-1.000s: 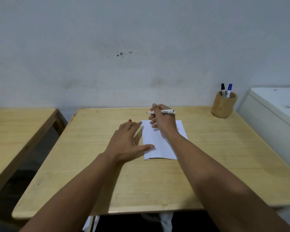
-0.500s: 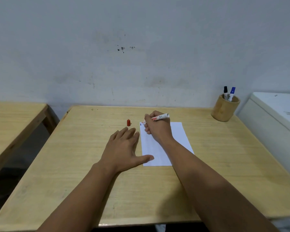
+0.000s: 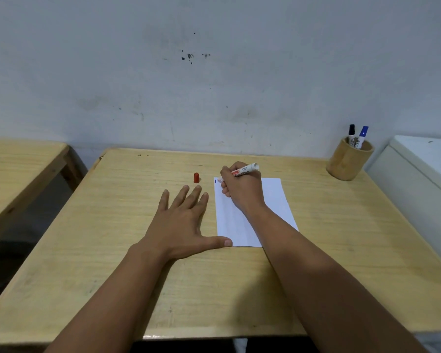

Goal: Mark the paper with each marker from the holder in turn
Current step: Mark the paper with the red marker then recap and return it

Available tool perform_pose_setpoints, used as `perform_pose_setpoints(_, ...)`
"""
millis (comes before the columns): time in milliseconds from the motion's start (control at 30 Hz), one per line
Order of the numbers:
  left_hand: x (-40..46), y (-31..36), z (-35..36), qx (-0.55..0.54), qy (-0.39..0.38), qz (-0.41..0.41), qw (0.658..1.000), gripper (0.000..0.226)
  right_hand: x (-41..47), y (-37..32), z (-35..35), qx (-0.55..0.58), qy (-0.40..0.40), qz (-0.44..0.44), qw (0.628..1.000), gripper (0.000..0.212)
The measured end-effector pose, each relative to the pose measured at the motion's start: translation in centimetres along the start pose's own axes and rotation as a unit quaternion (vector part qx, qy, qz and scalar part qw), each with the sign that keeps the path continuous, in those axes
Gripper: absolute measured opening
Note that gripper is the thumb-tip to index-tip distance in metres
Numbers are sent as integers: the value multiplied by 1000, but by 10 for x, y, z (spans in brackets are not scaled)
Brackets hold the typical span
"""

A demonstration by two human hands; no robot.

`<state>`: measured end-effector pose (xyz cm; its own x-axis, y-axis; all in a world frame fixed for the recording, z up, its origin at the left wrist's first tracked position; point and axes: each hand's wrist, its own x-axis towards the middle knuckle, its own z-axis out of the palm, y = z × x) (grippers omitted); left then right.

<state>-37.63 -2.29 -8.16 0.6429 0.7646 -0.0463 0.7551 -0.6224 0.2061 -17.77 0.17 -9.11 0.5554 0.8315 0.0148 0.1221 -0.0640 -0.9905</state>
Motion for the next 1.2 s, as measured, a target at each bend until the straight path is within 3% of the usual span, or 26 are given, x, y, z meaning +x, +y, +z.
perform_pose_setpoints(500, 1, 0, 1, -4, 13, -1, 1000, 132, -1, -3, 1, -61, 0, -7, 998, 24)
perform_pose_setpoints(667, -3, 4, -4, -29, 13, -2, 999, 129, -1, -1, -1, 0, 11, 7, 1000, 29)
perform_pose_setpoints(867, 32, -4, -19, -215, 225, -93, 946, 53, 2, -10, -2, 65, -19, 38, 997, 39)
perform_pose_setpoints(1000, 64, -17, -23, -165, 197, -99, 961, 35, 2, -26, -6, 89, -61, 71, 992, 42)
perform_pose_setpoints(1133, 75, -20, -23, -180, 205, -124, 954, 20, 1, -53, -18, 47, -34, -14, 998, 47)
perform_pose_setpoints(1200, 77, -22, -27, -224, 209, -140, 942, 20, 0, -65, -28, 30, -40, -31, 998, 37)
